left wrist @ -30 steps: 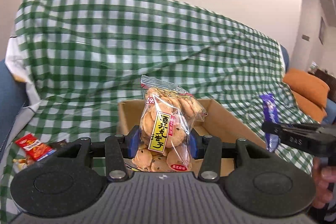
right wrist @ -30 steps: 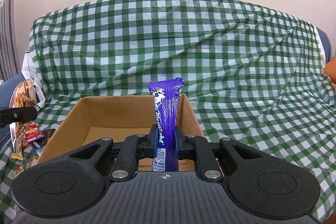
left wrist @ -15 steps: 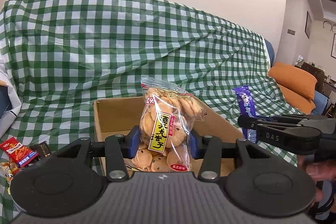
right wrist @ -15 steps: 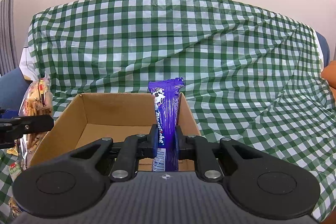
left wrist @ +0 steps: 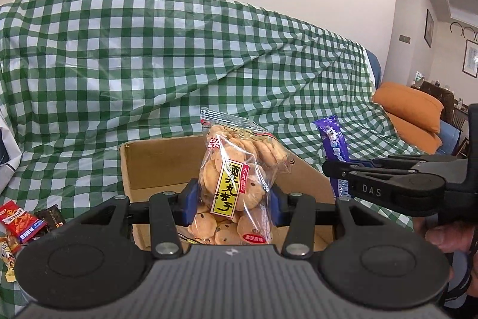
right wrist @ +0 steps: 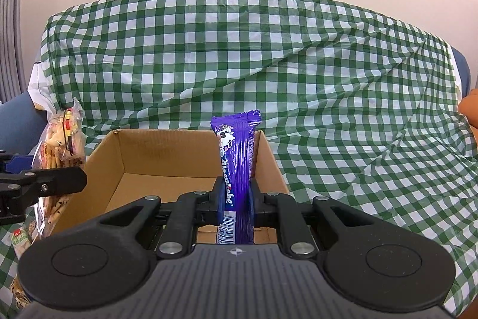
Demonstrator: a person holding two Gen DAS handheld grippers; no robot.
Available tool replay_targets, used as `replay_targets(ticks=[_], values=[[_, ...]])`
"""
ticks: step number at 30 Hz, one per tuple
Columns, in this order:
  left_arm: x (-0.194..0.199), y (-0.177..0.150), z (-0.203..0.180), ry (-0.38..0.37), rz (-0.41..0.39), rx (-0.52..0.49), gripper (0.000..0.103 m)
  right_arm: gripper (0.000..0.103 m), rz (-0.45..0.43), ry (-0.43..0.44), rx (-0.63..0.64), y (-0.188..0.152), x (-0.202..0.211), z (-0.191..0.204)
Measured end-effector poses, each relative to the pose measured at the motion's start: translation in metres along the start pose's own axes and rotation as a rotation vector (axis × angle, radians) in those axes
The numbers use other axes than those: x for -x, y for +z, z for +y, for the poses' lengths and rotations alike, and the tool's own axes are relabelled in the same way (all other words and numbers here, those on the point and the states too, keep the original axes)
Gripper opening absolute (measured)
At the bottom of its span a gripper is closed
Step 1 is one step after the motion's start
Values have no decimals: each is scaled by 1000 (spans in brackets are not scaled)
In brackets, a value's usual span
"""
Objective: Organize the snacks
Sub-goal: 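Lift the cookie bag and purple bar with both tools over the box, then open the left tool dropping the cookie bag while the right tool releases the purple bar into the box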
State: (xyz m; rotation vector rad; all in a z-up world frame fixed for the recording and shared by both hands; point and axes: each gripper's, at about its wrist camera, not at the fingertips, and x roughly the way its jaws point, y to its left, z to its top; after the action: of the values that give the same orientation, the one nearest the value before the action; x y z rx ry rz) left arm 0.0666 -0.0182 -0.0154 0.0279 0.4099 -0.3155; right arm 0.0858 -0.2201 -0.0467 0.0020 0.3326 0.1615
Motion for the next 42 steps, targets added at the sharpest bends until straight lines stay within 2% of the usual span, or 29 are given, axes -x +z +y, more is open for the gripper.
replay_targets(ticks=[31, 34, 35, 36, 38, 42], values=[[-2, -3, -11, -5, -13, -34, 51, 16, -7, -5, 4, -1, -1, -4], [-3, -2, -11, -8, -11, -30, 54, 16, -3, -6, 8, -1, -2, -4], [-4, -2, -12, -7, -7, -32, 64, 17, -3, -8, 9, -1, -2, -4], [-3, -2, -12, -5, -9, -32, 70, 28, -1, -12, 9, -1, -2, -4], [-3, -2, -12, 3, -15, -35, 70, 44, 5, -25, 11, -2, -3, -3], [-2, -2, -9, 17, -13, -27, 70, 45, 4, -33, 18, -2, -4, -3]])
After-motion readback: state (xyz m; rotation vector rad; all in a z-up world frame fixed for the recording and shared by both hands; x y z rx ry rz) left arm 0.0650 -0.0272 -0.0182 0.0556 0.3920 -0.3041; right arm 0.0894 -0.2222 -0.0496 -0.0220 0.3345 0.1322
